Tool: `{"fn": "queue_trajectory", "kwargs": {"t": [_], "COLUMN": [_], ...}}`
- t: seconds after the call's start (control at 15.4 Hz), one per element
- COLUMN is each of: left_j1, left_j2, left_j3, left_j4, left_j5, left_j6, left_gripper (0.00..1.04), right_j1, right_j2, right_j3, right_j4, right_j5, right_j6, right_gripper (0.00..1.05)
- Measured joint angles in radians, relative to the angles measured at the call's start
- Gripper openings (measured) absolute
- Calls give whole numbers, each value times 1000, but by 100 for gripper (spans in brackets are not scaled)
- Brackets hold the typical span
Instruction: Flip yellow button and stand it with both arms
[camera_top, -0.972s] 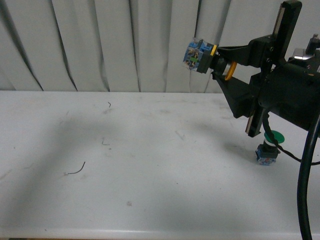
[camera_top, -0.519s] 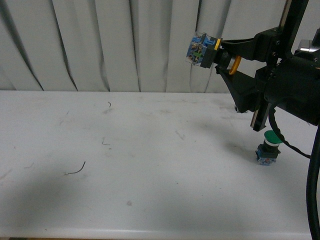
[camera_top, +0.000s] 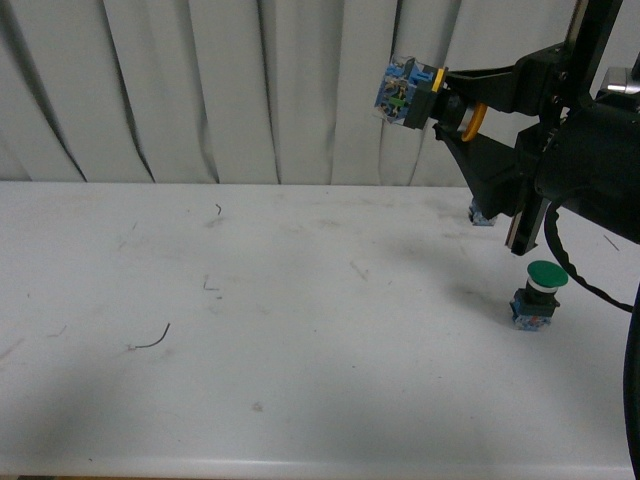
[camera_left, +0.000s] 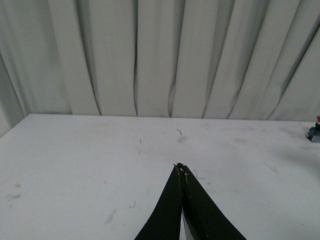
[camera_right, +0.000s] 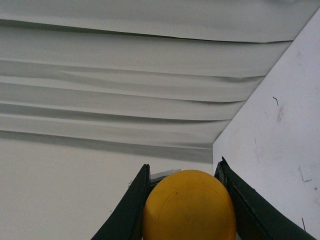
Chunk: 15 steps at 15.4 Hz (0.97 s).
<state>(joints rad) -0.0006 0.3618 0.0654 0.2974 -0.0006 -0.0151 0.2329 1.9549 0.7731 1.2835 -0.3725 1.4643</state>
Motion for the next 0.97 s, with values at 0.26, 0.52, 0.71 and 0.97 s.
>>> {"fn": "queue_trajectory", "kwargs": {"t": [0.26, 0.52, 0.71, 0.97], "left_j1": [0, 0, 0, 0], "left_j2": [-81, -174, -322, -353], "left_j3": [-24, -56, -56, -56], "left_j4": [-56, -110, -309, -299], "left_j5": [0, 0, 2, 0], "left_j6": [0, 0, 0, 1], "left_gripper": [2, 2, 2, 2], "right_j1": [-4, 10, 16, 16], "right_j2": [0, -1, -8, -9], "right_j3": [0, 0, 0, 0], "right_j4": [0, 0, 0, 0], "right_j5": [-6, -6, -7, -6], "right_j6": [-16, -23, -27, -30], "right_gripper": [35, 35, 35, 35]}}
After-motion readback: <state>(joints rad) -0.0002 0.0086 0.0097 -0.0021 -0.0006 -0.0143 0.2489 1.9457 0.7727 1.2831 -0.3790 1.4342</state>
